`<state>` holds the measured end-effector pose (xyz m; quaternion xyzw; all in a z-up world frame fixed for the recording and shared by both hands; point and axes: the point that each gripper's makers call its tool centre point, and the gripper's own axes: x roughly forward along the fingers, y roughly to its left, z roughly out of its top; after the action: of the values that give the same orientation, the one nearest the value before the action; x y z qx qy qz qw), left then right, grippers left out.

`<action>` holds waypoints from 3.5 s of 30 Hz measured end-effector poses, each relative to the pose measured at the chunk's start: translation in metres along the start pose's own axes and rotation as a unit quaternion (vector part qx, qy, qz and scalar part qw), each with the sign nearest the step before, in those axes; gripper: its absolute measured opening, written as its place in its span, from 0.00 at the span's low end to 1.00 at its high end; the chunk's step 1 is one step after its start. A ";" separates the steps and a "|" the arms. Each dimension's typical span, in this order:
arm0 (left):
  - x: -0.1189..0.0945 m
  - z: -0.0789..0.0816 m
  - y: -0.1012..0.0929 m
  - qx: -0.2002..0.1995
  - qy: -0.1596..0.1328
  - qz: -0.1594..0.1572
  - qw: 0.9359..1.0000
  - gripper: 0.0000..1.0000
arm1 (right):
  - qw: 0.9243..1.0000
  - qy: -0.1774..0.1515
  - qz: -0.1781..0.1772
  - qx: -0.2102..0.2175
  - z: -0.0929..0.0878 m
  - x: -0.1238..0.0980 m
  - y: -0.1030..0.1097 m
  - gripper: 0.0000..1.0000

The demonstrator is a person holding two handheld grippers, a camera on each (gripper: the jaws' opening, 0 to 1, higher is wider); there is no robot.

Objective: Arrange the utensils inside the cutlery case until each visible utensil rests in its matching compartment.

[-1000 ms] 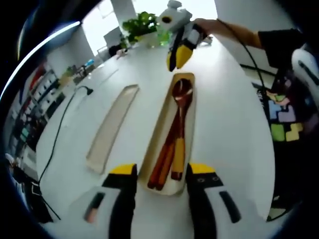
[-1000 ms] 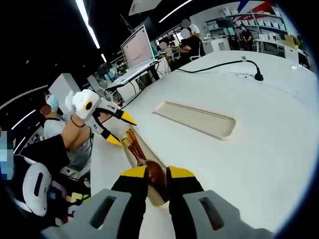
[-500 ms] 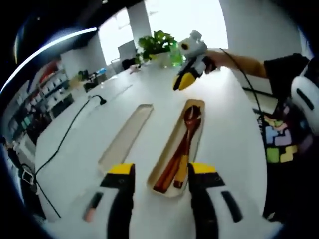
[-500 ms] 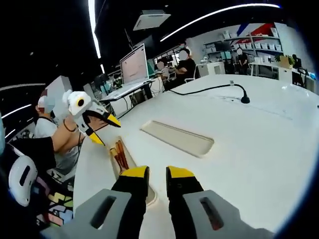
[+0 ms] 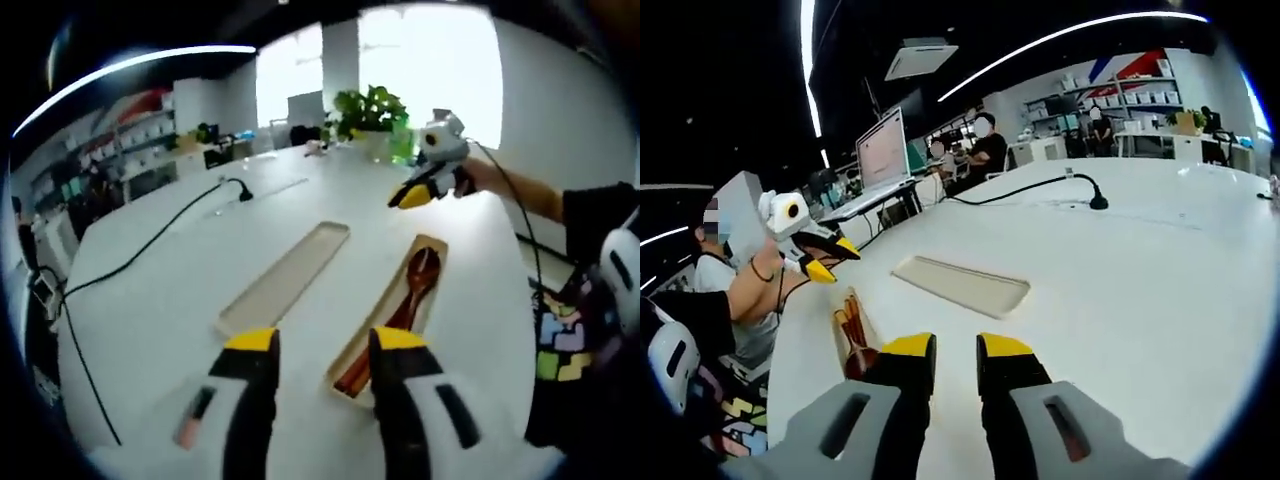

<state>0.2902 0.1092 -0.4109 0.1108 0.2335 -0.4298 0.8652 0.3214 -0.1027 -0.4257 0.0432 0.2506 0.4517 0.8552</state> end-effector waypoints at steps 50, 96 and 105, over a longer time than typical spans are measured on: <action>0.040 -0.003 0.045 -0.323 -0.004 0.005 0.946 0.74 | 0.996 0.035 -0.069 0.052 0.014 0.045 -0.064 0.22; 0.052 -0.006 0.048 -0.403 -0.006 -0.011 0.915 0.61 | 0.988 0.096 -0.118 0.030 -0.004 0.063 -0.067 0.06; 0.050 -0.002 0.040 -0.419 -0.020 -0.035 0.907 0.55 | 0.986 0.098 -0.130 0.021 -0.004 0.062 -0.067 0.05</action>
<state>0.3478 0.0997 -0.4382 -0.2782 0.3786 -0.3248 0.8209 0.3987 -0.0935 -0.4740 -0.0163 0.3463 0.3336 0.8766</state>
